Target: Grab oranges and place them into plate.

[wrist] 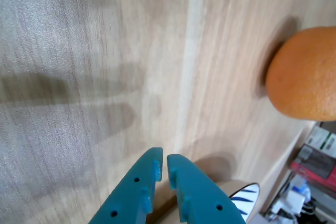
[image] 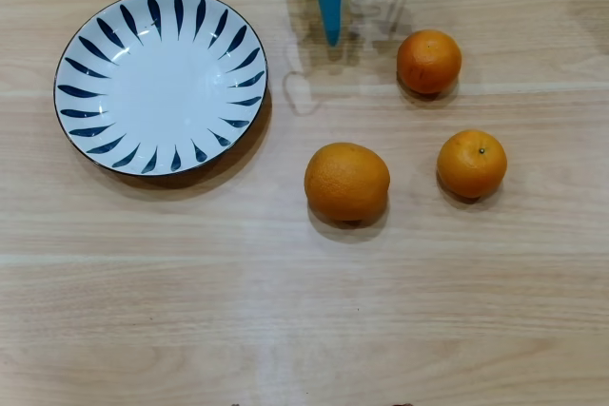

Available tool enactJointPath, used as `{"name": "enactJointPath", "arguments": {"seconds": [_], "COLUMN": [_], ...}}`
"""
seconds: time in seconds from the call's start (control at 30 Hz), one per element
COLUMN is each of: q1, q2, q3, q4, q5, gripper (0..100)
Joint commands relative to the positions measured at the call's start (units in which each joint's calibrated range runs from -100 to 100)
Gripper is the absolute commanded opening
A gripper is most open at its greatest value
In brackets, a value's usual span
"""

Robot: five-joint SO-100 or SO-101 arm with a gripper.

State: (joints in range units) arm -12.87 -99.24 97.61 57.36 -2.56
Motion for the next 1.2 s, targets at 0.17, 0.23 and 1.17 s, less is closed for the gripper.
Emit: {"name": "enactJointPath", "arguments": {"seconds": [0.17,0.23,1.17], "q1": [1.6,3.3,0.5], "q2": [0.7,3.4,94.7], "q3": [-21.9,-29.6,-118.8], "q4": [9.0,13.0,40.3], "q5": [0.3,0.3,-0.2], "gripper": [2,2,3]}}
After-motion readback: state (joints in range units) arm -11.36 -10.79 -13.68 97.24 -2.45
